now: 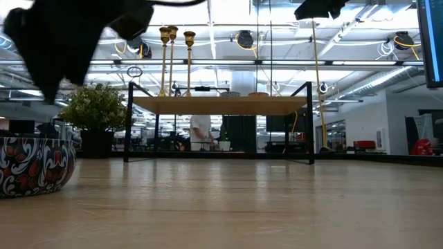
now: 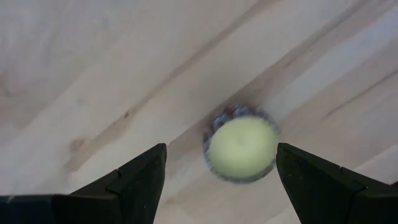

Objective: Pick & Place candle stick holders
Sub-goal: Put the red and black scented candle on the shelf

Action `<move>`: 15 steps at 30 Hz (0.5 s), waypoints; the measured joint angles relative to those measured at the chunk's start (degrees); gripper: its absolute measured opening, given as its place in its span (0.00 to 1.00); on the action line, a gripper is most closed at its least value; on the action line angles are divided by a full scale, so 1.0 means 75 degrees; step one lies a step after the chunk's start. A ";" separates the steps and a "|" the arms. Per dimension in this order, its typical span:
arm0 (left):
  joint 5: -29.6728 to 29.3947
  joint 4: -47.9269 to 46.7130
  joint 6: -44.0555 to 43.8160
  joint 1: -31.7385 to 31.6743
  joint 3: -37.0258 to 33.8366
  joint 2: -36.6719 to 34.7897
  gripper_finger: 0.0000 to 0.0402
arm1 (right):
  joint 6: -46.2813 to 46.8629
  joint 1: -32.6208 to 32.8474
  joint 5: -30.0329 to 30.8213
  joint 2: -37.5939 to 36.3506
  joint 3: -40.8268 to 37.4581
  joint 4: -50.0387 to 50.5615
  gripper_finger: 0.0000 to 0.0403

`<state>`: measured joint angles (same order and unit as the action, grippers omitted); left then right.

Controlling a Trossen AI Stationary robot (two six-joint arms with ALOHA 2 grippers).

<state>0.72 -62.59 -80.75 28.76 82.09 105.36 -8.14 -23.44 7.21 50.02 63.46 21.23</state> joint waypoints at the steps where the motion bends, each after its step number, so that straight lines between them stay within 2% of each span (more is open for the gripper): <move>1: 0.0120 0.0033 -0.0006 0.0034 -0.0099 0.0000 0.74 | 0.0000 0.0000 -0.0001 0.0000 0.0000 0.0000 0.28; 6: 0.0485 0.0974 -0.0158 0.0228 -0.0524 0.0000 0.74 | 0.0000 0.0000 0.0001 0.0000 0.0000 0.0001 0.28; 9: 0.0445 0.1422 -0.0398 0.0305 -0.0525 -0.0003 0.74 | 0.0000 0.0000 0.0011 0.0000 0.0000 0.0000 0.28; 15: 0.0235 0.1285 -0.0860 0.0335 -0.0525 -0.0003 0.74 | 0.0000 -0.0003 0.0023 0.0003 0.0000 0.0000 0.28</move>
<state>2.48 -52.96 -87.20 31.27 78.15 105.34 -8.14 -23.46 7.38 50.04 63.46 21.23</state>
